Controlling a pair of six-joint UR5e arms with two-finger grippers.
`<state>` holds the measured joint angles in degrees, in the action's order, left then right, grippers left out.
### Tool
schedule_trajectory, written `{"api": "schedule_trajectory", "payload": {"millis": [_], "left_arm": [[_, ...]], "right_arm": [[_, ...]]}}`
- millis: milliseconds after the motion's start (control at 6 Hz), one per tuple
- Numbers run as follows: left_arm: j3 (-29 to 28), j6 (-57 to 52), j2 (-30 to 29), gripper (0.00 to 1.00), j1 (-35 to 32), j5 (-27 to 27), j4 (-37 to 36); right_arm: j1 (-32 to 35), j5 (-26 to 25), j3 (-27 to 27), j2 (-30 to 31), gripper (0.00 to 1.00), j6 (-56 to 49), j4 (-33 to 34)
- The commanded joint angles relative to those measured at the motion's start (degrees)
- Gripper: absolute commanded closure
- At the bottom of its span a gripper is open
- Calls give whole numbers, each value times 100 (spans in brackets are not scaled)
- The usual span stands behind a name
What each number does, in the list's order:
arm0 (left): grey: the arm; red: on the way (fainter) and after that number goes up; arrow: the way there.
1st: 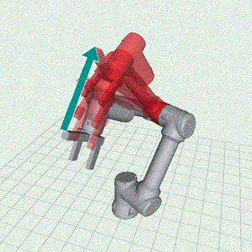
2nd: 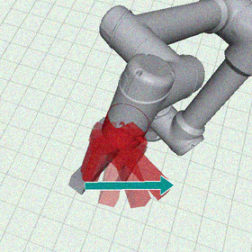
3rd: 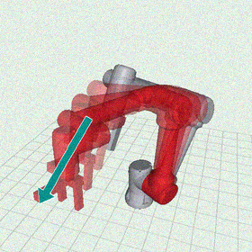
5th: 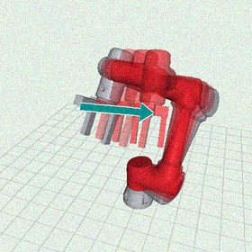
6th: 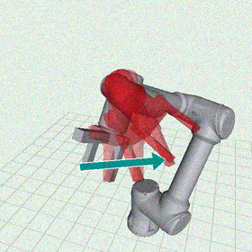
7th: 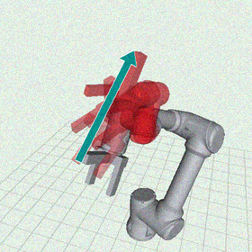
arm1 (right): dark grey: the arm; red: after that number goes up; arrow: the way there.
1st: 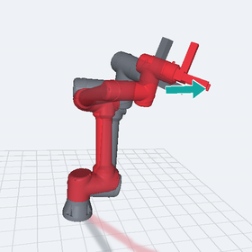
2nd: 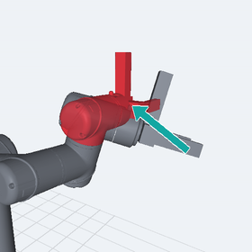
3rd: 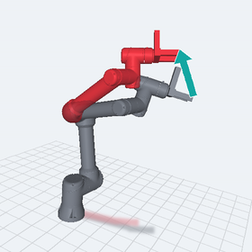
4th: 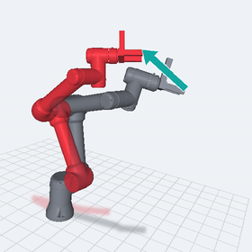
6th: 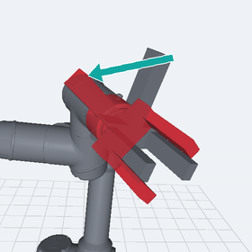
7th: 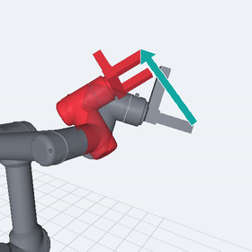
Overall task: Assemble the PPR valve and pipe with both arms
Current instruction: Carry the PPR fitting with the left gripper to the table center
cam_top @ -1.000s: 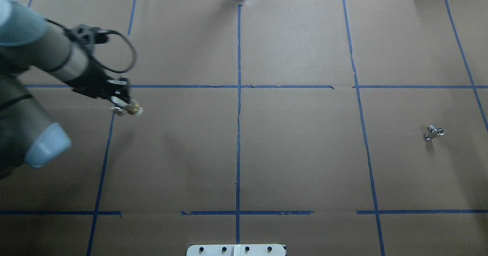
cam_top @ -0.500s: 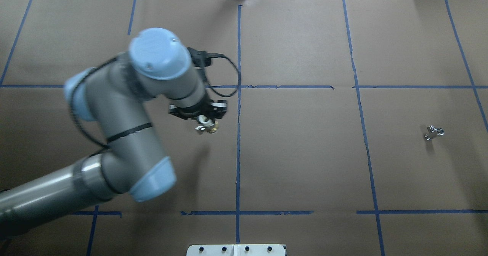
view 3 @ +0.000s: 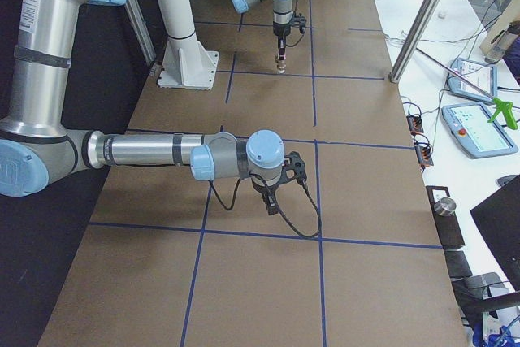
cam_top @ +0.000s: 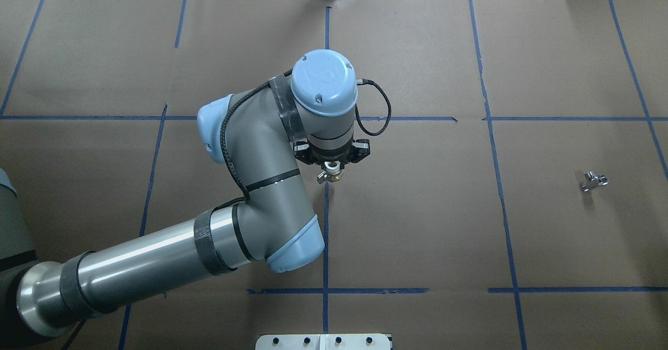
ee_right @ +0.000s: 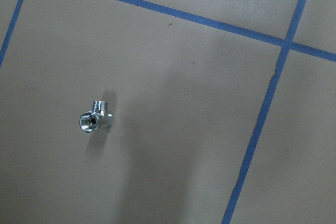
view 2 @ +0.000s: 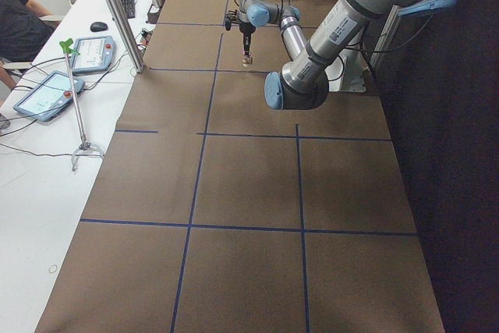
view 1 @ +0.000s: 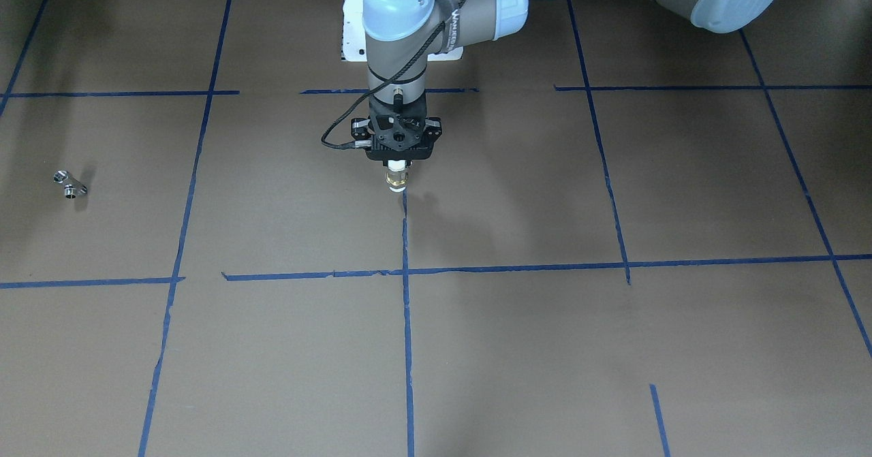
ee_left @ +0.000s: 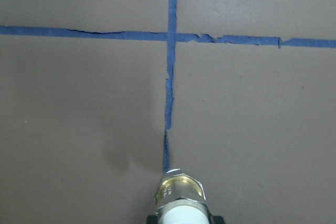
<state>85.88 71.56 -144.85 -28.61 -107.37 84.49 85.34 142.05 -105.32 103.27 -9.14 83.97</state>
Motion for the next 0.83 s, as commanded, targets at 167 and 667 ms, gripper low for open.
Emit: {"api": "schedule_trajectory", "payload": {"millis": [167,667], "left_arm": [[-202,-2,-17,100,102,120,6],[-194,-2,53,96,102,111,15]], "right_arm": [[0,7,3,0,0,0,-3],[0,7,3,0,0,0,-3]]}}
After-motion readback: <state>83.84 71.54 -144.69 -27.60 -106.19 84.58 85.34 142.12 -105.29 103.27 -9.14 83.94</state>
